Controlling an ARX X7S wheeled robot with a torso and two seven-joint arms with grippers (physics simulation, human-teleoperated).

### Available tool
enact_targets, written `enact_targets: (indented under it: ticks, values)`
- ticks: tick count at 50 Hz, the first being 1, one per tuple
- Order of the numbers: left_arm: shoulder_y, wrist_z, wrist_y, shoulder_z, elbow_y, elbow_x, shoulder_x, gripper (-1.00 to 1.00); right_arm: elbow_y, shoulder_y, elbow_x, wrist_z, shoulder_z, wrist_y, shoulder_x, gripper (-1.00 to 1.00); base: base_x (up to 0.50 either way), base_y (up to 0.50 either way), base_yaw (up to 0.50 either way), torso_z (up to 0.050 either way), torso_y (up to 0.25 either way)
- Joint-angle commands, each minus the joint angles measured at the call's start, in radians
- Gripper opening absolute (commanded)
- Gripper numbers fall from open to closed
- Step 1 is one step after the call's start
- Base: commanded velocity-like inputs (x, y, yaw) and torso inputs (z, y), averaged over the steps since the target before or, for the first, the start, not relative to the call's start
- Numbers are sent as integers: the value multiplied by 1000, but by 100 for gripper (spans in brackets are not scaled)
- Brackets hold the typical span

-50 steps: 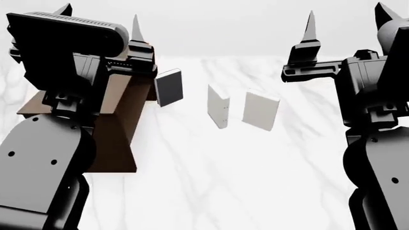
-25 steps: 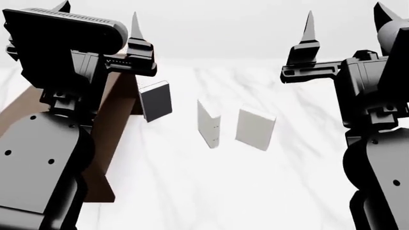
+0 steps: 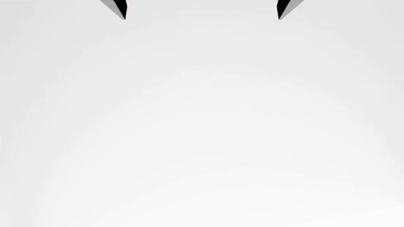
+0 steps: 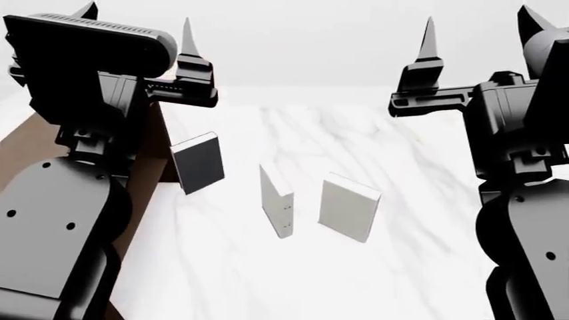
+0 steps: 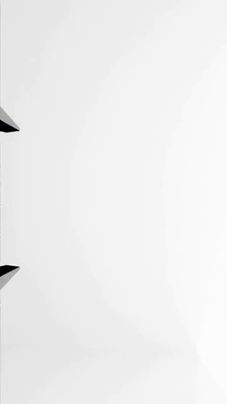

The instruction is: Pick up the book on the right and place it under the cabinet shelf.

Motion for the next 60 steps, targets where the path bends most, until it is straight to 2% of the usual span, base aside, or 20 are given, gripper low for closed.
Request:
enact_targets:
  ticks: [1, 9, 13, 18, 26, 37, 48, 55, 60]
  values:
    - [2, -6, 0, -3, 3, -4, -3, 100, 5, 1, 8, 3, 1, 3, 0, 100, 0, 0, 0, 0, 0]
    - [-1, -10, -5, -5, 8, -10, -3, 100, 2, 48, 44, -19, 16, 95, 10, 100, 0, 0, 0, 0, 0]
    - [-8, -10, -15, -7, 18, -14, -5, 100, 5, 111, 92, -61, 15, 227, 27, 100, 0, 0, 0, 0, 0]
    - [-15, -17, -25, 0, 27, -10, -12, 100, 49, 280, 153, -130, -9, 405, 84, 100, 0, 0, 0, 0, 0]
    - [-35, -26, -57, 8, 51, -10, -17, 100, 237, 494, 229, -268, -58, 460, 156, 100, 0, 0, 0, 0, 0]
    - [-48, -24, -80, 0, 72, -24, -19, 100, 530, 640, 291, -413, -260, 496, 251, 100, 0, 0, 0, 0, 0]
    - [-59, -24, -86, 8, 69, -31, -23, 100, 746, 762, 296, -639, -605, 385, 346, 100, 0, 0, 0, 0, 0]
    - [-53, -26, -78, 12, 66, -33, -25, 100, 846, 826, 279, -750, -770, 341, 350, 100, 0, 0, 0, 0, 0]
    - [-36, -27, -67, 5, 68, -35, -32, 100, 908, 842, 260, -774, -829, 326, 333, 100, 0, 0, 0, 0, 0]
